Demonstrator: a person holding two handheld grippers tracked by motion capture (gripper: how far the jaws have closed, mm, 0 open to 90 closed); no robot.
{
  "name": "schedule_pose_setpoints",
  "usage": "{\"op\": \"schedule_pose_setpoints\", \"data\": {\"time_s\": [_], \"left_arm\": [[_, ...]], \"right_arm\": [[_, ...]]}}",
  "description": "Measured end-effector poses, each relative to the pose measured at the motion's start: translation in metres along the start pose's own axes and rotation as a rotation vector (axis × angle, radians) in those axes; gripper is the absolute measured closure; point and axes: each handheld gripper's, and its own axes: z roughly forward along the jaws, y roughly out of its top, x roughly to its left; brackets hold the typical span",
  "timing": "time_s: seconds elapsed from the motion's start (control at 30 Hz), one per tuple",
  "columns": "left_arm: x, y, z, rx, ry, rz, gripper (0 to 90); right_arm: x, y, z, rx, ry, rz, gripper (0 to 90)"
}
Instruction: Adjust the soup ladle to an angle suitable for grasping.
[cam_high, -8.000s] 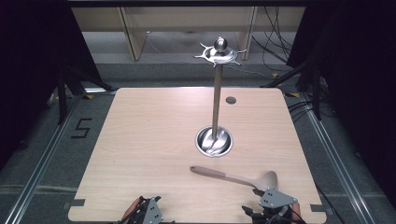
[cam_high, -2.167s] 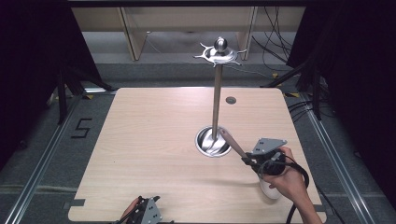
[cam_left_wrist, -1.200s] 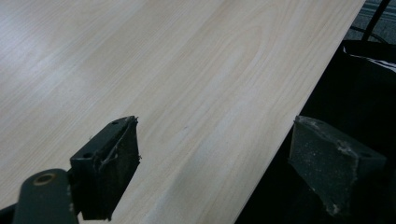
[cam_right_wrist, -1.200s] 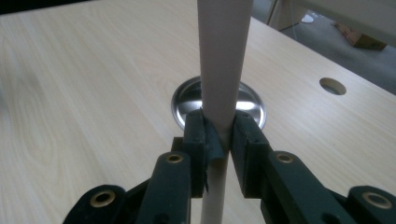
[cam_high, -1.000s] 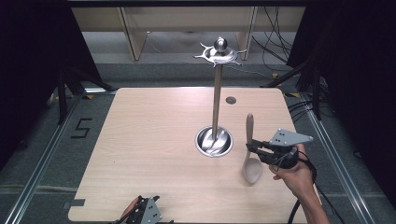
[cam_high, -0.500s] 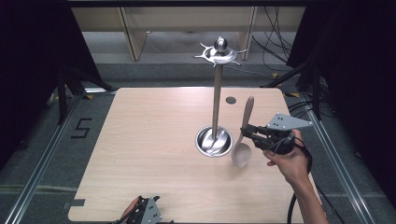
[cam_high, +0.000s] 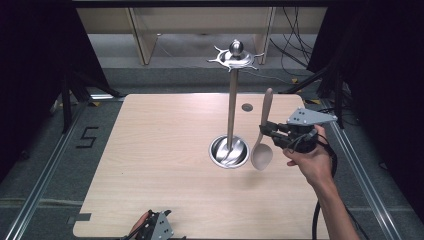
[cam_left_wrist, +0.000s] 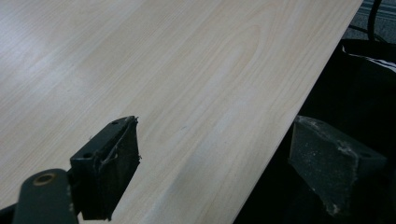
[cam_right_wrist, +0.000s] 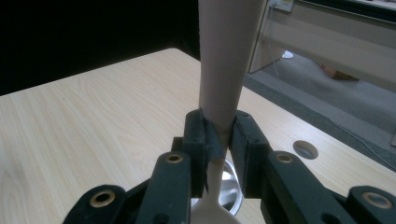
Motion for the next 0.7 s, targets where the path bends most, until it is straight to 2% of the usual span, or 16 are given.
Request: {"op": "schedule_pose_setpoints", "data": {"time_s": [0.07,0.1,0.13,0.17,0.2,0.3,0.33,0.37,0.43,0.47,0.5,0.57,0.6,0.63,0.67,0.7], "left_arm": [[0.0,0.0,0.0,-0.001,-0.001,0.0,15.2],[0.0,0.0,0.0,0.002,-0.001,0.001,15.2],[0.0,0.0,0.0,0.003,0.0,0.002,15.2],[0.0,0.0,0.0,0.001,0.0,0.001,15.2],[0.0,0.0,0.0,0.001,0.0,0.001,15.2],[0.0,0.0,0.0,-0.002,-0.001,-0.001,15.1],[0.0,0.0,0.0,-0.001,-0.001,0.002,15.2],[0.0,0.0,0.0,-0.001,-0.001,0.002,15.2],[0.0,0.0,0.0,-0.001,-0.002,0.001,15.2],[0.0,0.0,0.0,-0.001,-0.001,0.001,15.1],[0.0,0.0,0.0,-0.001,-0.003,0.001,15.2],[0.0,0.0,0.0,-0.001,-0.005,0.002,15.2],[0.0,0.0,0.0,-0.001,-0.003,0.001,15.2],[0.0,0.0,0.0,-0.001,-0.002,0.001,15.1],[0.0,0.0,0.0,-0.001,-0.002,0.001,15.2],[0.0,0.0,0.0,-0.002,-0.003,0.002,15.2]], "right_arm": [[-0.001,0.004,0.0,-0.007,-0.006,-0.01,77.5],[0.0,0.006,-0.001,0.001,0.0,0.009,77.5],[-0.002,0.008,-0.001,0.005,0.004,-0.01,77.5],[0.0,0.01,-0.001,0.0,0.001,0.011,77.5],[0.0,0.01,-0.001,0.0,0.001,0.011,77.5],[-0.001,0.016,-0.001,0.006,0.005,0.001,77.5],[-0.002,0.02,-0.001,0.004,-0.017,-0.017,77.5],[-0.002,0.021,-0.001,0.008,-0.002,-0.008,77.5],[-0.002,0.025,-0.001,0.013,-0.001,-0.01,77.5],[-0.003,0.026,-0.001,0.007,-0.008,-0.03,77.5],[-0.003,0.027,0.0,0.003,-0.014,-0.017,77.5],[-0.003,0.028,-0.001,0.011,-0.011,-0.021,77.5],[-0.001,0.03,0.0,0.02,-0.009,-0.001,77.5],[-0.003,0.031,0.002,0.0,-0.025,-0.027,77.5],[-0.002,0.032,0.001,0.023,-0.002,-0.003,77.5],[-0.002,0.032,0.001,0.023,-0.002,-0.003,77.5]]}}
